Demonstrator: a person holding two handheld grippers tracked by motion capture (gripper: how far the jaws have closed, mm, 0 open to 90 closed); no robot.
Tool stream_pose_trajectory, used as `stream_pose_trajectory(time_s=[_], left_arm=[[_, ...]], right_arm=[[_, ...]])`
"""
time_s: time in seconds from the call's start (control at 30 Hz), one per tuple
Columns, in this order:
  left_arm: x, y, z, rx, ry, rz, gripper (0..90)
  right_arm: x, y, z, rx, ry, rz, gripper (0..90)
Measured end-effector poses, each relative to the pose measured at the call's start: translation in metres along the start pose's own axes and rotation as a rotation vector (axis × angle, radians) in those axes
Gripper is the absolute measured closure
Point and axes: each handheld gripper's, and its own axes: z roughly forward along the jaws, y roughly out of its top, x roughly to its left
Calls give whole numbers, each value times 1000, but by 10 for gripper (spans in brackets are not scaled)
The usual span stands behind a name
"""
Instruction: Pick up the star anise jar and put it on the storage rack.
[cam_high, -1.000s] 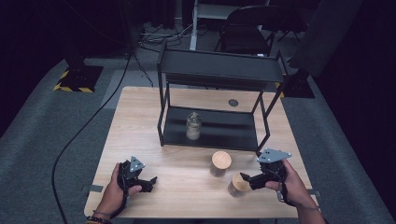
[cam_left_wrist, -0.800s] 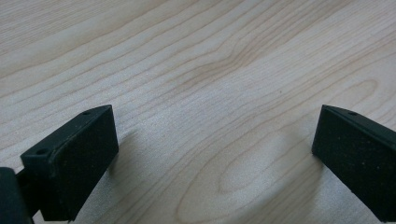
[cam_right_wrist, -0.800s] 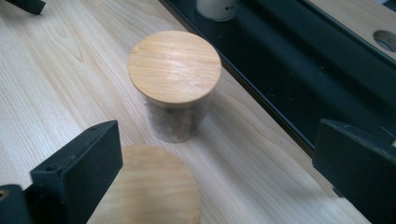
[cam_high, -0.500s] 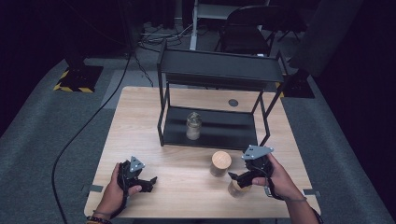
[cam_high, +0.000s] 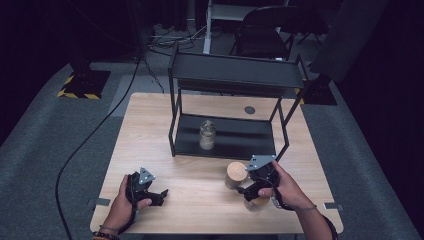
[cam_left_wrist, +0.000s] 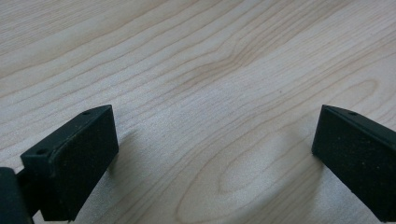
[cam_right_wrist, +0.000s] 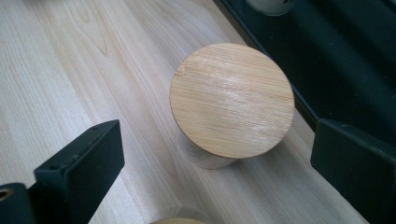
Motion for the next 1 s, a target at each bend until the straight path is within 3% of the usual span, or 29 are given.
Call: stream_pose_trajectory(time_s=[0.37,1.0], left_arm=[[0,0,0,-1,0,0,0],[0,0,0,1,-1,0,0]], right_arm=[[5,9,11,67,3,-5,35],[-2,25,29,163,-24,21,50]])
